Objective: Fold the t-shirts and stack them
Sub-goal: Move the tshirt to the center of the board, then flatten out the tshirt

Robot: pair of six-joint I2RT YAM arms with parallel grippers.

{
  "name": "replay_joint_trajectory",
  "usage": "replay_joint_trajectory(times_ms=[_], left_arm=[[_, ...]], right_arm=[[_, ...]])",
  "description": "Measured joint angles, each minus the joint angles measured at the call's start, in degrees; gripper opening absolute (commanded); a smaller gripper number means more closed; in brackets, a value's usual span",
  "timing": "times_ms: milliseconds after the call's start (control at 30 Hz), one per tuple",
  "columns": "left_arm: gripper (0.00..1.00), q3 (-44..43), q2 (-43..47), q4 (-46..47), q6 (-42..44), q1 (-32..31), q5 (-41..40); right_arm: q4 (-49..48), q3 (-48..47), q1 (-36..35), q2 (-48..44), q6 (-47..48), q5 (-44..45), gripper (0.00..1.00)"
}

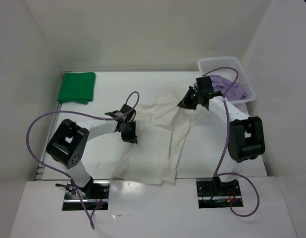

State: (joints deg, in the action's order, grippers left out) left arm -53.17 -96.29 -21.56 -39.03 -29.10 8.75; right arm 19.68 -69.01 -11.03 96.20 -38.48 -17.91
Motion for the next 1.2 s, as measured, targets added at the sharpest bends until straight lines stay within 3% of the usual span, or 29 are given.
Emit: replay_joint_trajectory(times_ms=[100, 200, 300, 333, 367, 400, 467, 500, 533, 633, 733, 767, 833, 867, 933, 1067, 1200], left_arm=[[0.00, -6.64, -4.98, -0.17, 0.85, 2.93, -2.47], [0.00, -19.34, -13.51, -0.76, 2.43, 9.03, -5.27], [0.21, -36.22, -23.58, -2.21, 4.85, 13.94, -8.61], [0.32, -42.51, -27.19, -2.05, 5.88, 15.28, -9.55], [0.54, -47.41, -29.79, -1.92, 6.43, 16.22, -10.38], [0.63, -52.15, -32.17, -1.84, 6.95, 17.07, -10.82], [0.77, -56.83, -33.81, -1.57, 7.39, 18.14, -11.08], [0.93, -57.66, -33.81, -1.70, 7.48, 18.40, -11.15], [1.00, -57.86, -33.14, -1.44, 7.61, 18.47, -11.26], [1.00, -52.00, -28.02, 1.03, 7.37, 18.40, -10.75], [1.00, -38.60, -18.08, 2.71, 7.17, 18.40, -10.05], [0.94, -32.89, -13.79, 3.48, 6.99, 18.47, -9.84], [0.72, -23.04, -5.38, 3.13, 5.60, 18.93, -9.77], [0.52, -19.21, -1.88, 3.17, 4.83, 19.30, -9.92], [0.42, -11.98, 4.94, 3.43, 2.97, 20.22, -10.75], [0.43, -1.97, 14.01, 3.04, 0.02, 21.64, -13.99], [0.49, 2.19, 15.43, 2.01, -1.64, 21.90, -17.14]], right_arm=[[-0.09, 1.79, 0.02, -1.11, 0.00, -0.13, 0.09], [-0.15, 4.66, 0.02, -2.45, -0.02, -0.74, 0.10], [-0.09, 7.65, 0.02, -3.45, -0.02, -1.25, 0.11], [0.04, 8.61, 0.02, -3.80, -0.04, -1.36, 0.13], [0.11, 9.46, 0.02, -4.09, -0.02, -1.42, 0.13], [0.13, 10.23, 0.02, -4.39, -0.04, -1.53, 0.14], [0.39, 11.26, -0.20, -4.90, -0.22, -1.77, 0.16], [0.52, 11.47, -0.35, -4.98, -0.28, -1.88, 0.18], [0.52, 11.58, -0.55, -4.98, -0.48, -2.05, 0.20], [0.46, 11.63, -1.03, -5.01, -0.92, -2.58, 0.24], [0.52, 11.54, -1.11, -5.01, -0.85, -2.71, 0.27], [0.50, 11.45, -1.09, -5.01, -0.83, -2.69, 0.29], [0.52, 11.21, -1.11, -5.01, -0.74, -2.69, 0.33], [0.55, 11.10, -1.11, -5.01, -0.61, -2.69, 0.33], [0.61, 10.97, -1.11, -5.01, -0.35, -2.69, 0.34], [1.01, 10.93, -1.11, -5.55, 0.13, -2.54, 0.35], [1.03, 10.93, -1.11, -6.40, 0.44, -2.73, 0.35]])
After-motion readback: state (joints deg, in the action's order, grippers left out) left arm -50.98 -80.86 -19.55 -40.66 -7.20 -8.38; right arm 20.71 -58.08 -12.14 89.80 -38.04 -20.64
